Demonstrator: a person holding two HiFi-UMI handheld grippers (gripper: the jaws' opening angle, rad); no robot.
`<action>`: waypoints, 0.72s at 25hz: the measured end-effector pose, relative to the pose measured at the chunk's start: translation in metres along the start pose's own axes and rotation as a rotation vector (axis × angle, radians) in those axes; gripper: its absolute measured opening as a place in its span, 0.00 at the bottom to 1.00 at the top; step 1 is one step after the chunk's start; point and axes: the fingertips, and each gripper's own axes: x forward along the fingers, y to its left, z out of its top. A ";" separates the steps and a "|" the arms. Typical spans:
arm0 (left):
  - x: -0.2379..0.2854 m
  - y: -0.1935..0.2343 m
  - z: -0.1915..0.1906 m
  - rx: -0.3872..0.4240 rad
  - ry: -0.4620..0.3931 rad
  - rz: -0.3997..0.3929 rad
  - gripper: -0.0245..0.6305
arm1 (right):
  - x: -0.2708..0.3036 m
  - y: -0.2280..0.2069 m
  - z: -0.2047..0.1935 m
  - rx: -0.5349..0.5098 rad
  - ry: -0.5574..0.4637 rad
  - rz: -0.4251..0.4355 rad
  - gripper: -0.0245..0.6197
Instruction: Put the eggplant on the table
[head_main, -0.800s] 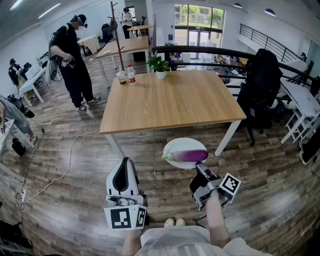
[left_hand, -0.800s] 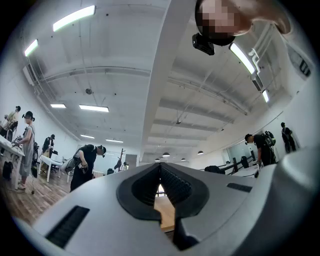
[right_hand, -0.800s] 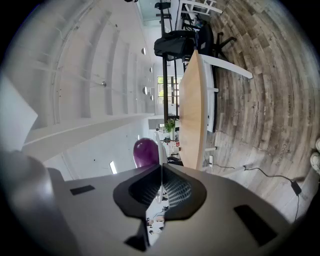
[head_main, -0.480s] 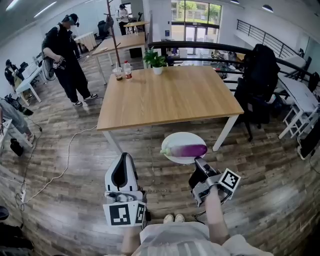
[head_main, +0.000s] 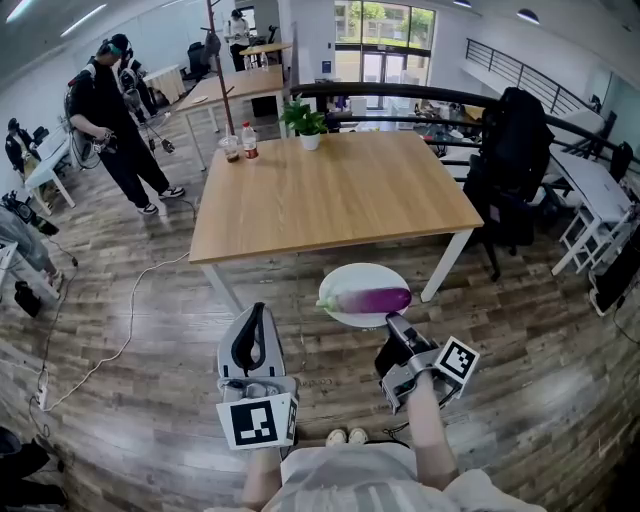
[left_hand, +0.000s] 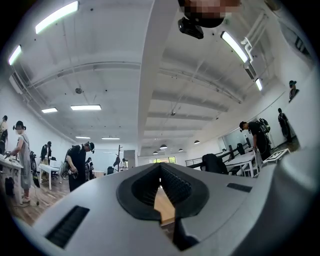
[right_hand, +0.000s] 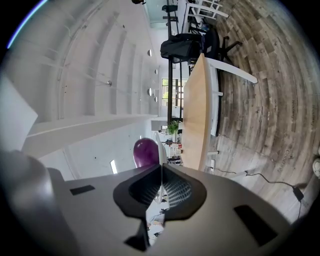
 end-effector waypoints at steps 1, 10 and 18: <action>0.000 0.001 -0.001 -0.003 0.002 -0.003 0.05 | 0.001 0.000 -0.002 -0.004 0.002 0.000 0.08; 0.001 0.001 -0.019 0.022 0.049 -0.046 0.05 | 0.014 0.001 -0.019 -0.005 -0.003 -0.005 0.08; 0.017 0.005 -0.030 -0.010 0.016 -0.062 0.05 | 0.026 -0.005 -0.012 -0.002 -0.021 0.005 0.08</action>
